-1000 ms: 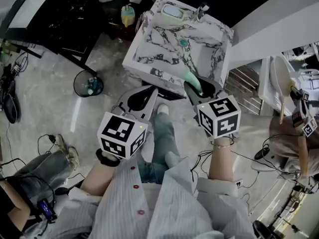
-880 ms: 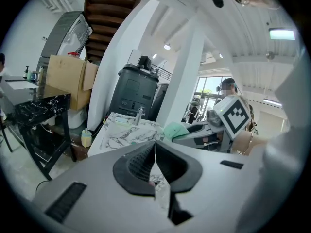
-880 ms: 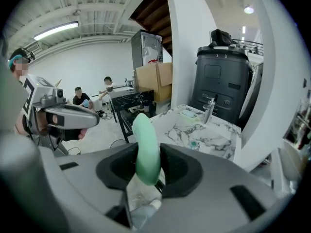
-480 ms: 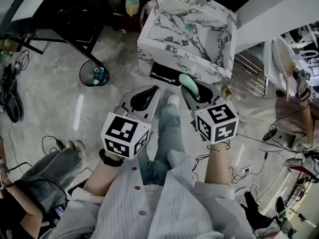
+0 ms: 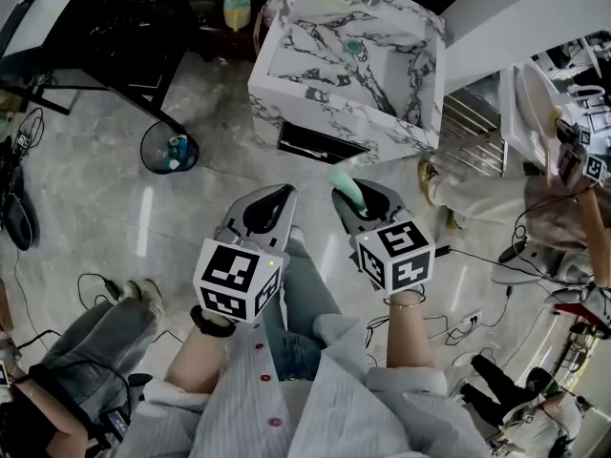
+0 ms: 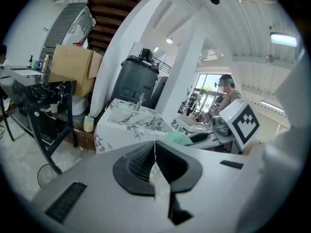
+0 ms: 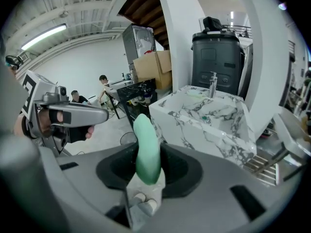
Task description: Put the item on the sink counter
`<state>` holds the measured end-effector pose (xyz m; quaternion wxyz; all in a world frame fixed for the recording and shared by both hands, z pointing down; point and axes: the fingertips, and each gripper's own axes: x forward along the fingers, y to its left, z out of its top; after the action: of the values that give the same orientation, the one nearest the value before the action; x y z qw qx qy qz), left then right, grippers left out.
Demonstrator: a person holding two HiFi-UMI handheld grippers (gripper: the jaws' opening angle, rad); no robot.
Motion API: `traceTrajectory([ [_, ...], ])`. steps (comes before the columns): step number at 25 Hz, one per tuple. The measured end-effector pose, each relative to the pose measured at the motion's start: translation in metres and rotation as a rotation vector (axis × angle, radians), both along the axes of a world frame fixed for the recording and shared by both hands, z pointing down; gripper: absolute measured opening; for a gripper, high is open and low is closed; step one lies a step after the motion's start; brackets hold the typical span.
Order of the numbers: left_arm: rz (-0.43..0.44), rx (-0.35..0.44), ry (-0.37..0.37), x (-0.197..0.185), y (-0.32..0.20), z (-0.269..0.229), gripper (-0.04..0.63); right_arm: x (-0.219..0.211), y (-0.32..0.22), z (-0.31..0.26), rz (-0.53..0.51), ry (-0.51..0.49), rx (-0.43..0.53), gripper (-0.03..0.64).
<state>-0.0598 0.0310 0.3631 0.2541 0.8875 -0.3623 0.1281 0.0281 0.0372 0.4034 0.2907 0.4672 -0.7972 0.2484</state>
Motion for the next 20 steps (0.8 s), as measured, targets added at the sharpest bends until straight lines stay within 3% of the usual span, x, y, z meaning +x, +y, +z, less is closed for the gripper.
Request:
traceTrajectory([
  [11,-0.041,-0.084,-0.014,0.014,-0.015,0.064,0.018,0.015,-0.02,0.064,0.019,-0.048,-0.073,0.133],
  [20,-0.081,-0.084,-0.007,0.018,-0.027,0.154,0.018,0.029,-0.052,0.173,0.026,-0.012,-0.07,0.133],
])
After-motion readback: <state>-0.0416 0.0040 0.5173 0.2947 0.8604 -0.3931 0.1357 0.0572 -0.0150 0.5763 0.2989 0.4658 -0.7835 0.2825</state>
